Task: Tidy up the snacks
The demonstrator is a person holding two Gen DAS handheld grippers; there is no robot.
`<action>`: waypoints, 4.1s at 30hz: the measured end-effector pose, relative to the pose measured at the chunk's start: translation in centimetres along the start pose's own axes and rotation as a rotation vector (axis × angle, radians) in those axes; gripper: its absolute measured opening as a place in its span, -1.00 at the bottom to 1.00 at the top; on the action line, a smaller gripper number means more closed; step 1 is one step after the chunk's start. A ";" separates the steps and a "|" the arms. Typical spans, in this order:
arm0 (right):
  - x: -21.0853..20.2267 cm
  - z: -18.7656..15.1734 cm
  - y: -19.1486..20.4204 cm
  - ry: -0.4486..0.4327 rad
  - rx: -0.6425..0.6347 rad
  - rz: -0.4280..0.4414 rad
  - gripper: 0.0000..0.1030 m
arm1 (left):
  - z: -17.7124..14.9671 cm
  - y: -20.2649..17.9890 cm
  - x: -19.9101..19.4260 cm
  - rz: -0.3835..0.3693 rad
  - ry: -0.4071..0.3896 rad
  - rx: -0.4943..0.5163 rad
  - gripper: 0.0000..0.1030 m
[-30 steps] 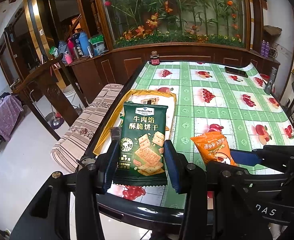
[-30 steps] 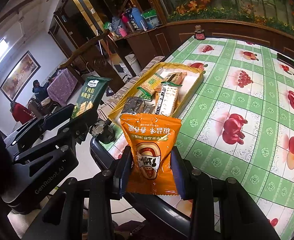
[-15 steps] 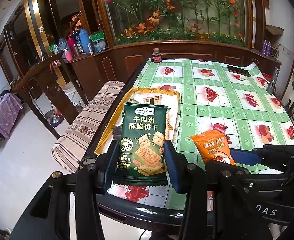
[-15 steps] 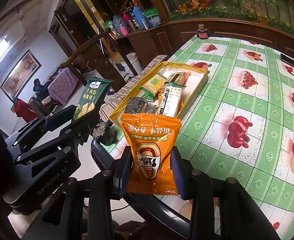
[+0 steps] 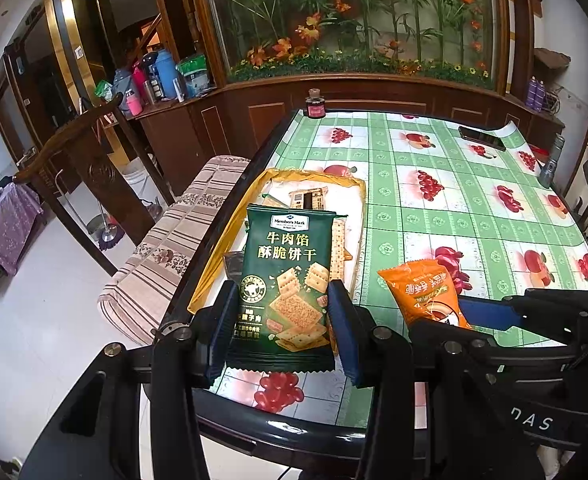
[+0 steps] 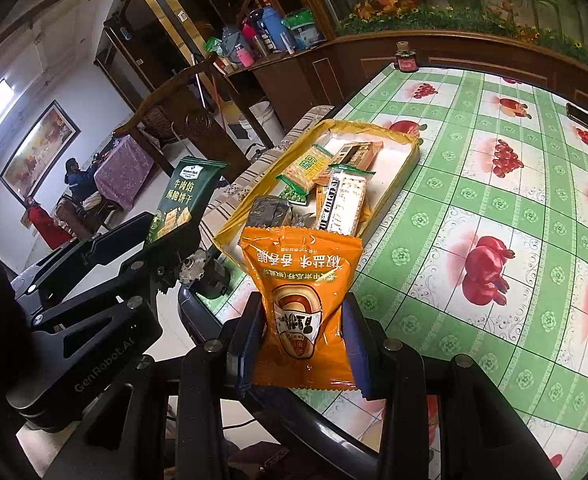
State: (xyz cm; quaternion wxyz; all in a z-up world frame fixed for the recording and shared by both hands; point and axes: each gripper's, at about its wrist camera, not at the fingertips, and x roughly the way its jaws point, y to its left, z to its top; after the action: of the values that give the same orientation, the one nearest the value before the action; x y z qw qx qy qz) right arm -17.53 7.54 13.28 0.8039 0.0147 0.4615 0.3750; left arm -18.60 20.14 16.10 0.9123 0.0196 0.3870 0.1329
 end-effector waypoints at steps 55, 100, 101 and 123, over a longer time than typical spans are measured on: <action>18.0 11.4 -1.2 0.115 0.104 -0.141 -0.24 | 2.9 7.1 18.9 -0.195 0.256 -0.052 -0.15; 7.8 6.1 -0.1 0.033 0.069 -0.018 0.10 | 0.4 5.6 5.7 0.060 0.033 -0.160 0.37; 7.0 5.4 0.0 0.029 0.061 -0.018 0.10 | 0.2 5.4 4.7 0.069 0.014 -0.167 0.40; -5.8 -2.1 6.0 -0.158 -0.165 0.007 0.27 | -3.2 5.0 -13.6 0.433 -0.427 -0.291 1.00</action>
State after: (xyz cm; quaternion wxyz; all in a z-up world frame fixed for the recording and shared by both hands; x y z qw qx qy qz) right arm -24.34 7.62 18.49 0.8349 -0.0205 0.3640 0.4124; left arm -31.06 21.24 24.10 0.9165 -0.0014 0.1509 0.3704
